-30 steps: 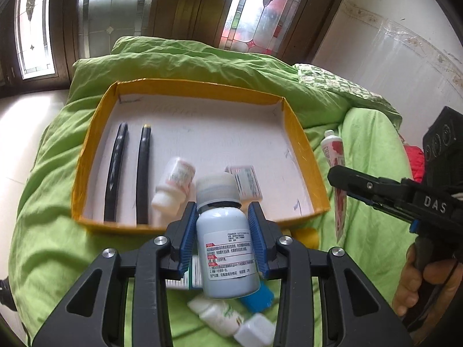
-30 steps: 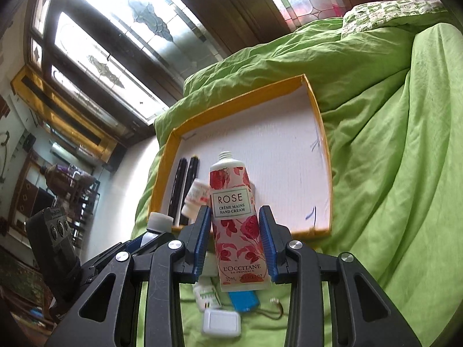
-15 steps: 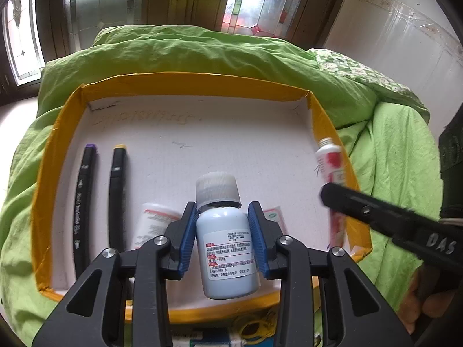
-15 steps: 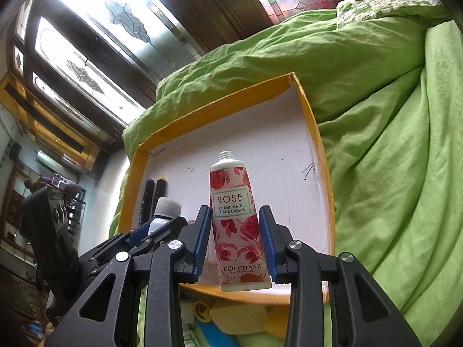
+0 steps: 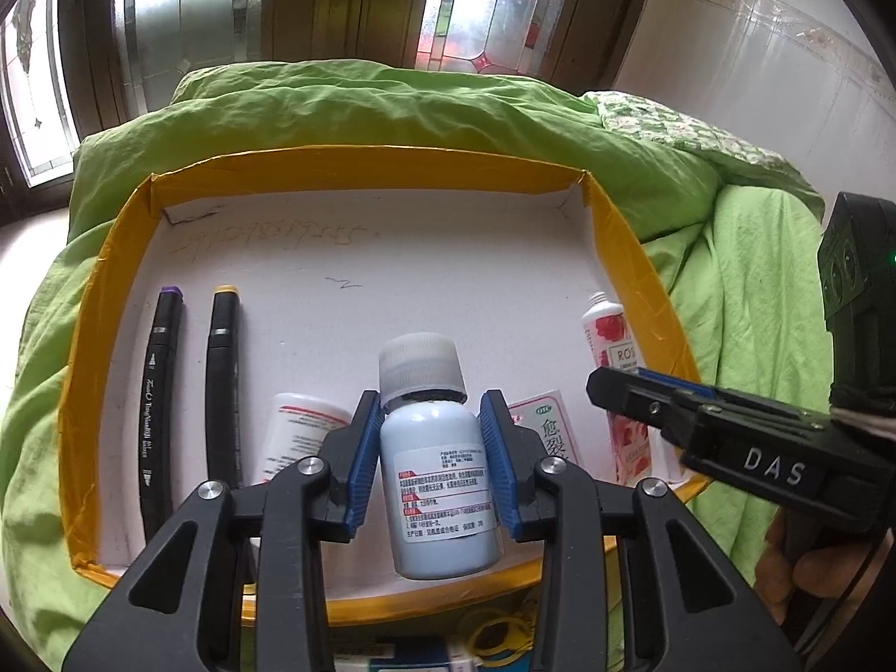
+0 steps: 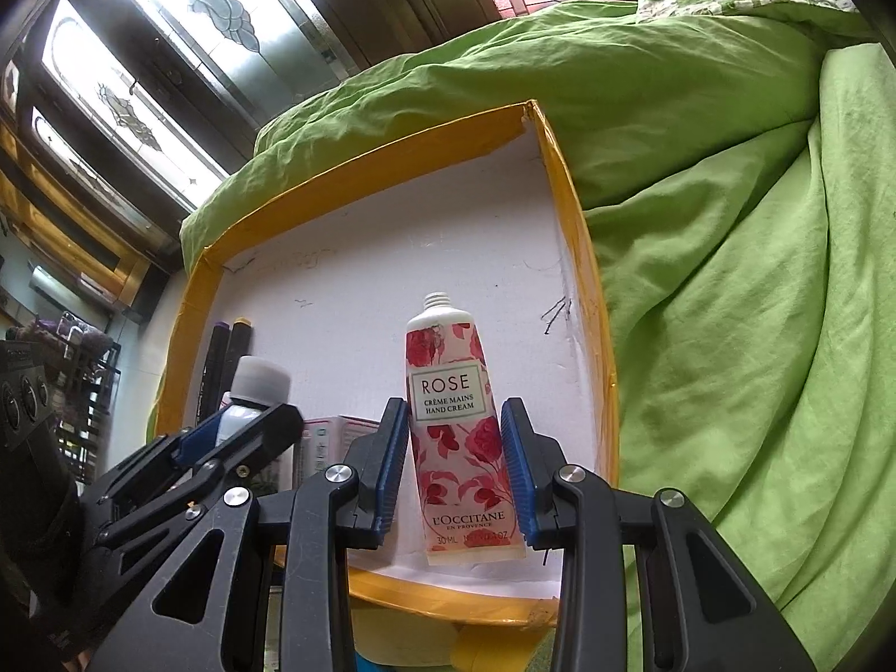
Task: Organize rigid objects
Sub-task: 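Lower the bottle into the tray with the left tool while the right tool lowers the tube in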
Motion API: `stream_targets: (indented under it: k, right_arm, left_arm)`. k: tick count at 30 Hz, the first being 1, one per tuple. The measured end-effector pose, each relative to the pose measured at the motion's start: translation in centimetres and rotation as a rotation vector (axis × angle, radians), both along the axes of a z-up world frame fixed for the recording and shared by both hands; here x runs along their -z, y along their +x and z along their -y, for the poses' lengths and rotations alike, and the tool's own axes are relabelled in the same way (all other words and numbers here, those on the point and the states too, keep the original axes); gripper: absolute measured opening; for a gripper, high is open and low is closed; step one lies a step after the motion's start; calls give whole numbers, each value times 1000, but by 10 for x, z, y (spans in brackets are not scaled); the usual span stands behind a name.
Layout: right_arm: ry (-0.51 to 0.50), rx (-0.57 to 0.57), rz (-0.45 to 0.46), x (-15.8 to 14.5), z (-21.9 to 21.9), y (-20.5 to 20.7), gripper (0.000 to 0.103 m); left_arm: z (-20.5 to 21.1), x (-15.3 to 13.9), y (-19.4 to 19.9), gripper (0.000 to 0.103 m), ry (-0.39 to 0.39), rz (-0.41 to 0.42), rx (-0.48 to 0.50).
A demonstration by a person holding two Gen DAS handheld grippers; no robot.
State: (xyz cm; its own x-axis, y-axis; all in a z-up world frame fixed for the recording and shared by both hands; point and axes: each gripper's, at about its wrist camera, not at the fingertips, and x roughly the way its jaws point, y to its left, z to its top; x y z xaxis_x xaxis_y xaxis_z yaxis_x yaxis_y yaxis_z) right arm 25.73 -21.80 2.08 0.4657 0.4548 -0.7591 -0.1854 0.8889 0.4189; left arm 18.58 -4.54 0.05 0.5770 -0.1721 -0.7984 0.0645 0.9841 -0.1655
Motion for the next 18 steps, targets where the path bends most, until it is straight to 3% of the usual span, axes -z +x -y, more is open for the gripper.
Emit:
stream_targets:
  k: [6,11,16,18]
  right_arm:
    - [-1,-6,0,2,-3,1,30]
    - [15,17,-4,0,5,3,30]
    - [22,24,-4,1,10,2,30]
    - [8,21,0,1,8,2,30]
  left_arm:
    - [12,0,7,33,7,6,1]
    - [23,2,7,33,-46,3,7]
    - [5,-4,1,33,-37,22,-32]
    - [-2,-1,2,33,-48,-7,-29]
